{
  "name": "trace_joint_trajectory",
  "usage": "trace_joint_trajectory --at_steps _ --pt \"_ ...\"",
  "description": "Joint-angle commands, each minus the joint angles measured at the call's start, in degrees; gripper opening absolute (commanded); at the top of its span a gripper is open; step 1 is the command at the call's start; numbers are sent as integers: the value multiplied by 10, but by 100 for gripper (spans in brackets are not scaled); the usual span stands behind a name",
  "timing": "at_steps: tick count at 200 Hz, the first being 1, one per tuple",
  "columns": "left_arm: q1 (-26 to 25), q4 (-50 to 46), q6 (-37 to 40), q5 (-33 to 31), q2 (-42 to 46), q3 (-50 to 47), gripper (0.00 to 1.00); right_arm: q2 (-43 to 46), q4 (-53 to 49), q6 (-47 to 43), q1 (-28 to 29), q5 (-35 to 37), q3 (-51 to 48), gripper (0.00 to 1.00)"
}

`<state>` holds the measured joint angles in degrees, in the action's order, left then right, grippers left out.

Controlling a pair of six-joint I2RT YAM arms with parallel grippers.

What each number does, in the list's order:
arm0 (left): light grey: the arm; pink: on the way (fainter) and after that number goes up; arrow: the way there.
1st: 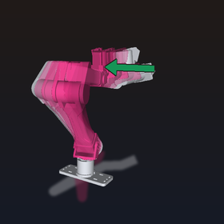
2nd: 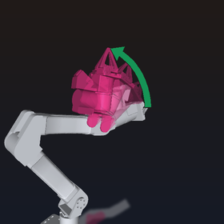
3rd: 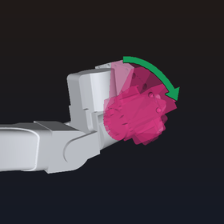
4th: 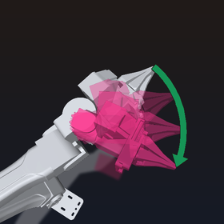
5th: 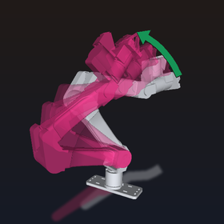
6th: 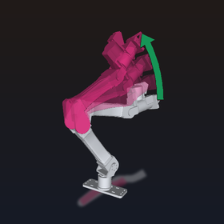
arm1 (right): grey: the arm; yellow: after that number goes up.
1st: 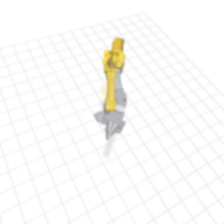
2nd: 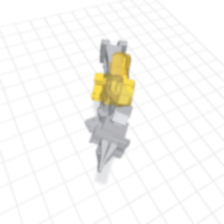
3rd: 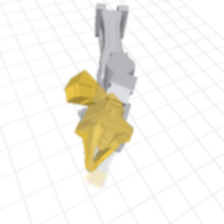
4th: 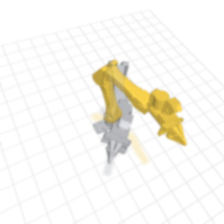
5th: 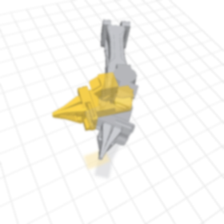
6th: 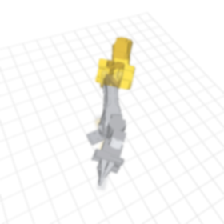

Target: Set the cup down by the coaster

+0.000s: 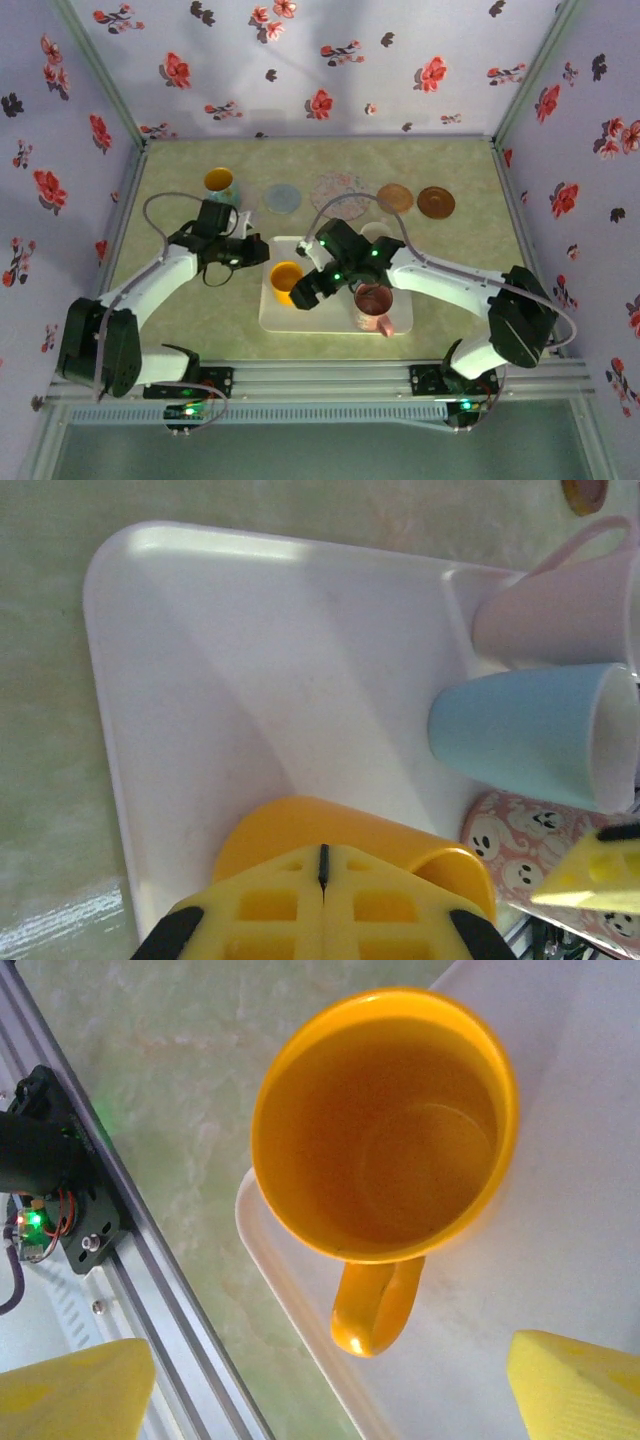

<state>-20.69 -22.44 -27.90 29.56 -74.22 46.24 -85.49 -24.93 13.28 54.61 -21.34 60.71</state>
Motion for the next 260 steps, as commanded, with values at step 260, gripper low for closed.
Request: trace_joint_trajectory --at_steps 260 --pt "-28 6 -32 37 -36 -49 0 -63 47 45 -6 -6 36 90"
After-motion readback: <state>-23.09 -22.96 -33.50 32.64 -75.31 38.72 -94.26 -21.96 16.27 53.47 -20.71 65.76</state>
